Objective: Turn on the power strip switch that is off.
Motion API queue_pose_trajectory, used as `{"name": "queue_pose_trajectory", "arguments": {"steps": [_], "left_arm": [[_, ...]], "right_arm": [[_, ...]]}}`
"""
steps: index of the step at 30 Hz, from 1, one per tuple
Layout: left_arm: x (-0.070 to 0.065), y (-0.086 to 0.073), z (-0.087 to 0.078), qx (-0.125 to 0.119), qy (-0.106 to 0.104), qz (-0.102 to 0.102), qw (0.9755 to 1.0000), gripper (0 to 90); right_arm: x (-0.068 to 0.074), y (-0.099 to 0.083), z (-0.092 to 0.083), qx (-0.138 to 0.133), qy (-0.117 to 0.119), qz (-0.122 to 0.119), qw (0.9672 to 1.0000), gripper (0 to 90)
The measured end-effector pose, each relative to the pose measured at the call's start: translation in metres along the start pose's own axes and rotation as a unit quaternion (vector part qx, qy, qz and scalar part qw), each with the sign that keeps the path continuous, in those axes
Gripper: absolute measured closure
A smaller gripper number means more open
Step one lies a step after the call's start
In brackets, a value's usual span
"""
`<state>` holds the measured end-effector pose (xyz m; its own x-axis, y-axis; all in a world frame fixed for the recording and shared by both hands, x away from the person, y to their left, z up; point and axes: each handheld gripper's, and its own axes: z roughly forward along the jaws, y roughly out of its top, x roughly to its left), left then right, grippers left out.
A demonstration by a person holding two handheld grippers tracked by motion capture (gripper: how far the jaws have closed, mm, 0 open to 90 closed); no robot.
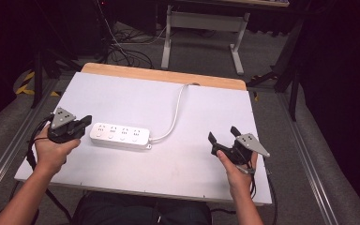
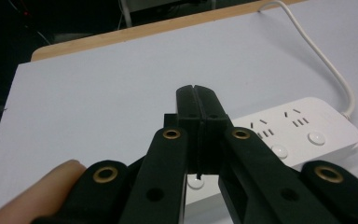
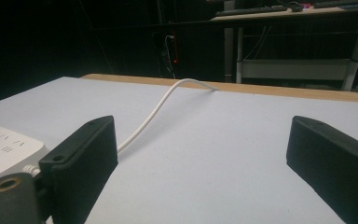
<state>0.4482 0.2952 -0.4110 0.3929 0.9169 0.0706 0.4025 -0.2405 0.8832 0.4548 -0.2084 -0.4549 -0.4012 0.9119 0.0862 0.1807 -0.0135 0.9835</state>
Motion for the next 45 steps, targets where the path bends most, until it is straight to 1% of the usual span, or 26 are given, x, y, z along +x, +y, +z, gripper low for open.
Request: {"name": "queue_pose_trajectory", "arguments": {"steps": [6, 17, 20, 21, 24, 25, 28, 33, 34, 35, 37, 38, 40, 41, 44, 45], "left_arm": [[-0.005, 0.000, 0.002, 0.008, -0.010, 0.018, 0.9997, 90.0], [-0.009, 0.002, 0.006, 0.013, -0.023, 0.028, 0.9992, 90.0], [-0.010, 0.002, 0.008, 0.013, -0.026, 0.027, 0.9992, 90.0], [-0.011, 0.003, 0.009, 0.013, -0.028, 0.031, 0.9990, 90.0], [-0.012, 0.004, 0.011, 0.016, -0.035, 0.036, 0.9986, 90.0], [-0.014, 0.004, 0.012, 0.015, -0.036, 0.035, 0.9986, 90.0], [-0.017, 0.005, 0.015, 0.020, -0.044, 0.041, 0.9980, 90.0], [-0.020, 0.005, 0.017, 0.024, -0.049, 0.049, 0.9973, 90.0], [-0.022, 0.006, 0.020, 0.028, -0.054, 0.047, 0.9971, 90.0], [-0.022, 0.006, 0.020, 0.028, -0.054, 0.047, 0.9971, 90.0], [-0.023, 0.006, 0.022, 0.034, -0.056, 0.054, 0.9964, 90.0], [-0.024, 0.006, 0.023, 0.036, -0.058, 0.051, 0.9964, 90.0], [-0.025, 0.006, 0.025, 0.041, -0.058, 0.053, 0.9960, 90.0], [-0.025, 0.005, 0.027, 0.048, -0.061, 0.053, 0.9956, 90.0], [-0.025, 0.005, 0.029, 0.054, -0.063, 0.057, 0.9949, 90.0], [-0.026, 0.005, 0.031, 0.057, -0.065, 0.055, 0.9947, 90.0]], "right_arm": [[0.000, 0.000, 0.000, 0.000, 0.000, -0.001, 1.0000, 9.3], [-0.001, 0.000, -0.002, -0.001, -0.001, 0.002, 1.0000, 9.4], [-0.001, 0.000, -0.003, 0.000, -0.002, 0.000, 1.0000, 9.4], [-0.001, -0.001, -0.005, 0.000, -0.003, 0.001, 1.0000, 9.4], [-0.002, -0.001, -0.006, 0.000, -0.005, 0.002, 1.0000, 9.5], [-0.002, -0.002, -0.007, 0.001, -0.006, 0.002, 1.0000, 9.5], [-0.003, -0.002, -0.009, 0.002, -0.009, 0.003, 1.0000, 9.5], [-0.003, -0.003, -0.011, 0.002, -0.012, 0.003, 0.9999, 9.5], [-0.003, -0.003, -0.011, 0.002, -0.012, 0.002, 0.9999, 9.5], [-0.003, -0.003, -0.011, 0.002, -0.012, 0.002, 0.9999, 9.5], [-0.003, -0.003, -0.011, 0.001, -0.011, 0.002, 0.9999, 9.5], [-0.003, -0.002, -0.011, 0.001, -0.011, 0.003, 0.9999, 9.5], [-0.003, -0.002, -0.011, 0.001, -0.011, 0.003, 0.9999, 9.5], [-0.004, -0.002, -0.011, 0.001, -0.011, 0.003, 0.9999, 9.5], [-0.003, -0.002, -0.010, 0.001, -0.010, 0.002, 0.9999, 9.5], [-0.003, -0.002, -0.010, 0.001, -0.009, 0.002, 1.0000, 9.5]]}}
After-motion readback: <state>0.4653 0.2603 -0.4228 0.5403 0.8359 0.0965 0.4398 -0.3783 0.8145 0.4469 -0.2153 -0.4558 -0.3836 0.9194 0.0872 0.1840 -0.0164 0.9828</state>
